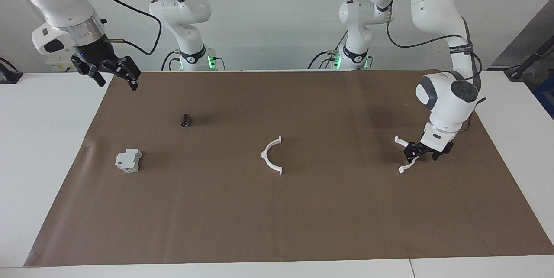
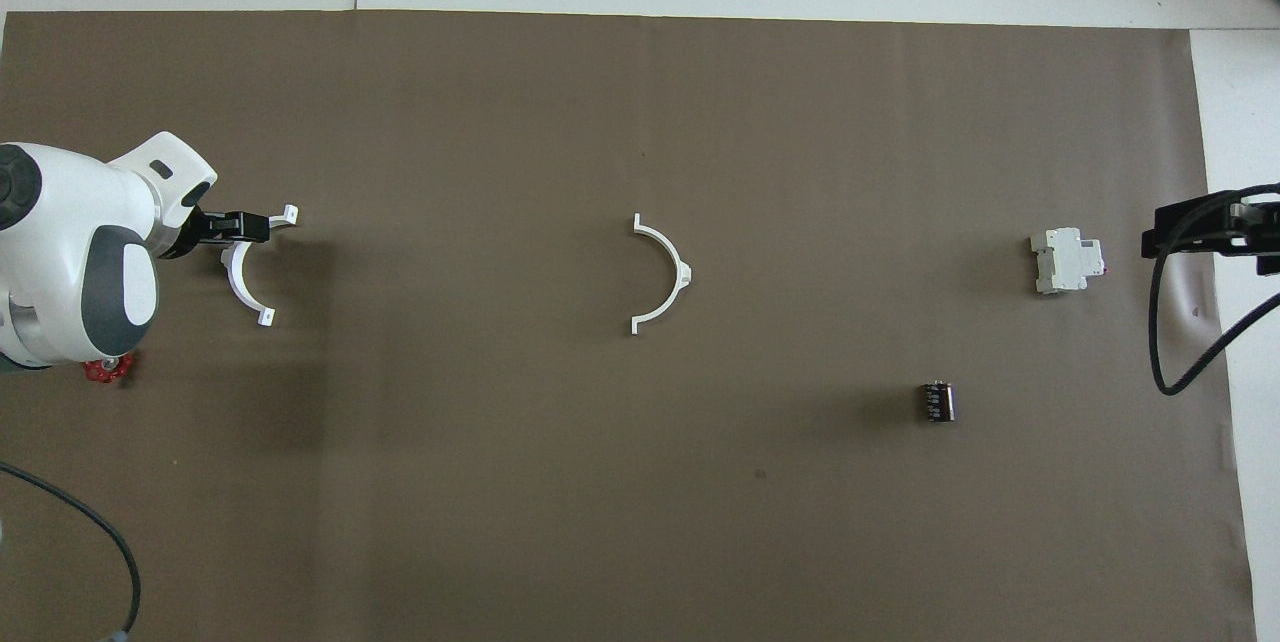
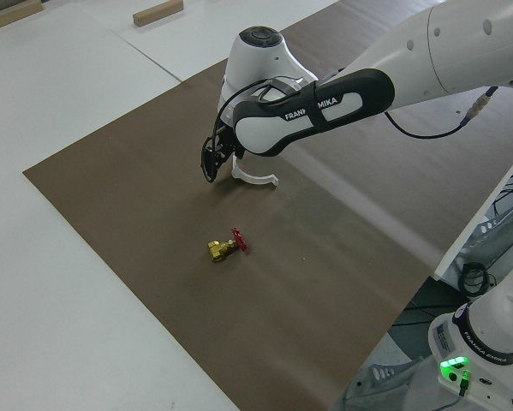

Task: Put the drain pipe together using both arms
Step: 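Grasp the other white clamp half with the left gripper, then carry the held clamp half toward the placed half with the left gripper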

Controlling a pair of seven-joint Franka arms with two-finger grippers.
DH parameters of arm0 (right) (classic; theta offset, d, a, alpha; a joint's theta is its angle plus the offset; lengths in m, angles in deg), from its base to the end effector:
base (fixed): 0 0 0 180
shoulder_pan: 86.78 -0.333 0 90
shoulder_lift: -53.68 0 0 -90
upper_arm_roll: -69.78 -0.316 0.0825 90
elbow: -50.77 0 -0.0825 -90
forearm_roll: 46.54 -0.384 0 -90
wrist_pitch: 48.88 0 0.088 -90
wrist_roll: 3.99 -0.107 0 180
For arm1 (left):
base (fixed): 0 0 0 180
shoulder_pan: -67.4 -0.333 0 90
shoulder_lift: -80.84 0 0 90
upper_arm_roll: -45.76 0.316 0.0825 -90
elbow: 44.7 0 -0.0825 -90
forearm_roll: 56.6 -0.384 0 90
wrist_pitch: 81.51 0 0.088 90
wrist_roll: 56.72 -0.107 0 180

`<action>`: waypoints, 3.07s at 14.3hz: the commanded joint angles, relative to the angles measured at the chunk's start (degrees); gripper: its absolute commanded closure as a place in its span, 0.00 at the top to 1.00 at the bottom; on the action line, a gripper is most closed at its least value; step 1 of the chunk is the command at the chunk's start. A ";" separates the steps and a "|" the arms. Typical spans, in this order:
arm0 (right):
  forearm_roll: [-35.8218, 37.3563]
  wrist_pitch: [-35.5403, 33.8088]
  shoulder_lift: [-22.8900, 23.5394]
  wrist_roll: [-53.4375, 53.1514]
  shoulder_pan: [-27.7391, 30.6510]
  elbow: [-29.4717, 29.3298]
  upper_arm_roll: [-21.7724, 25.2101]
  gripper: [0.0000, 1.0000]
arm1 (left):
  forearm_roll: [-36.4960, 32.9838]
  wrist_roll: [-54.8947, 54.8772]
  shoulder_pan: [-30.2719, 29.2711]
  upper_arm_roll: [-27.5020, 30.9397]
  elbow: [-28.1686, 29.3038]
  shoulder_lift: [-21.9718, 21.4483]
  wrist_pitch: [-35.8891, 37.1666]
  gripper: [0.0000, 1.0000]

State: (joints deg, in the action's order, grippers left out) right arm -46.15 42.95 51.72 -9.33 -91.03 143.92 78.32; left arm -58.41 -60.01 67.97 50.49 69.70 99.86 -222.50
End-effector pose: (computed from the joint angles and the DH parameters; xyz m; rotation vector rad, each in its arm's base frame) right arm 0.5449 -0.0430 0.6199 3.1289 -0.2632 0.0170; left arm 0.6165 0.0427 0.3070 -3.0785 0.0220 -0.1997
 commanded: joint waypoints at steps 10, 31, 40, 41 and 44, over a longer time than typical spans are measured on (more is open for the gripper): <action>0.22 -0.25 -1.21 1.21 -1.64 1.51 2.80 1.00 | 0.14 -0.93 0.84 0.62 6.89 -1.97 -7.20 1.00; -0.57 -0.25 -1.21 1.03 -1.81 1.51 2.45 1.00 | 0.14 7.30 4.34 0.62 5.68 -3.63 -5.31 0.00; -0.57 -0.25 -1.21 1.03 -1.81 1.51 2.45 1.00 | -0.04 17.08 11.47 -0.51 1.80 -6.71 5.81 0.00; -0.57 -0.25 -1.21 1.03 -1.81 1.51 2.45 1.00 | -0.13 17.43 11.47 -1.56 1.27 -6.28 5.29 0.00; -0.57 -0.25 -1.21 1.03 -1.81 1.51 2.45 1.00 | -3.01 16.56 11.21 -4.90 -0.31 -5.66 5.63 0.00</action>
State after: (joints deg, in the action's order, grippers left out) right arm -46.18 42.95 51.71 -9.33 -92.95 144.17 80.79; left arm -59.17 -43.85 78.94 47.17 70.91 93.55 -217.64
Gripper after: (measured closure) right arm 0.000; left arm 0.753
